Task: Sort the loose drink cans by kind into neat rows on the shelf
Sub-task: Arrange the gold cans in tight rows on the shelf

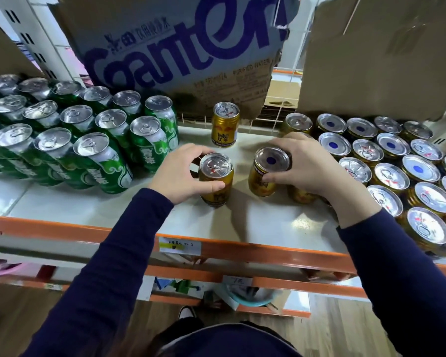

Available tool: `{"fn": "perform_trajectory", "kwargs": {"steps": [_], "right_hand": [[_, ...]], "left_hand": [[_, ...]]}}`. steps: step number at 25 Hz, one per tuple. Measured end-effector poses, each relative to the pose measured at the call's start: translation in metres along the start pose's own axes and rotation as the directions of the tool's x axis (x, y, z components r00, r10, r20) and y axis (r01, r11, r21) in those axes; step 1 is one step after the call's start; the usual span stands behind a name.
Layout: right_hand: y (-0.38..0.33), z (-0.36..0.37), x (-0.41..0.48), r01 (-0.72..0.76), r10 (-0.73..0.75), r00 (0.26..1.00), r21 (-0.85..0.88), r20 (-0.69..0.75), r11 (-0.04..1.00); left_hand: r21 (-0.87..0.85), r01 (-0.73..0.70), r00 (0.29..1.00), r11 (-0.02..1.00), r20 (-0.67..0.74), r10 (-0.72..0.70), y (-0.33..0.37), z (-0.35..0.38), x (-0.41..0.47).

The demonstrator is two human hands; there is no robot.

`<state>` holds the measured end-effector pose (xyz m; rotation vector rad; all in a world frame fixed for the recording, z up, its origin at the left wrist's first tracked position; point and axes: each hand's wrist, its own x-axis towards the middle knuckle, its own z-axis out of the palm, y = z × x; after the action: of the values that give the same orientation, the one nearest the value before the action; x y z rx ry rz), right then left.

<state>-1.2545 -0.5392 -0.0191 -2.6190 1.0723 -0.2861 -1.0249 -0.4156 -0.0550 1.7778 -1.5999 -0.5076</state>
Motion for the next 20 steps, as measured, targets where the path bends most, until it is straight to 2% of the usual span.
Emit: {"fn": "perform_trajectory", "kwargs": {"steps": [5,8,14,20], "right_hand": [[-0.006,0.002,0.005,-0.011,0.012,1.000,0.014,-0.019,1.000],[-0.011,0.005,0.020,-0.025,0.026,1.000,0.055,-0.013,0.998],[-0.033,0.005,0.062,0.028,-0.036,0.998,0.148,0.049,0.989],[-0.059,0.013,0.091,0.113,-0.119,0.986,0.058,0.113,0.992]], "left_hand": [[0.041,-0.037,0.996,0.998,0.084,0.033,-0.001,-0.005,0.002],[0.085,-0.039,0.997,0.996,0.075,0.032,0.001,-0.003,-0.001],[0.092,-0.108,0.991,0.990,0.086,0.101,-0.001,-0.014,-0.009],[-0.008,-0.126,0.991,0.992,0.038,0.126,-0.007,-0.014,-0.017]]}}
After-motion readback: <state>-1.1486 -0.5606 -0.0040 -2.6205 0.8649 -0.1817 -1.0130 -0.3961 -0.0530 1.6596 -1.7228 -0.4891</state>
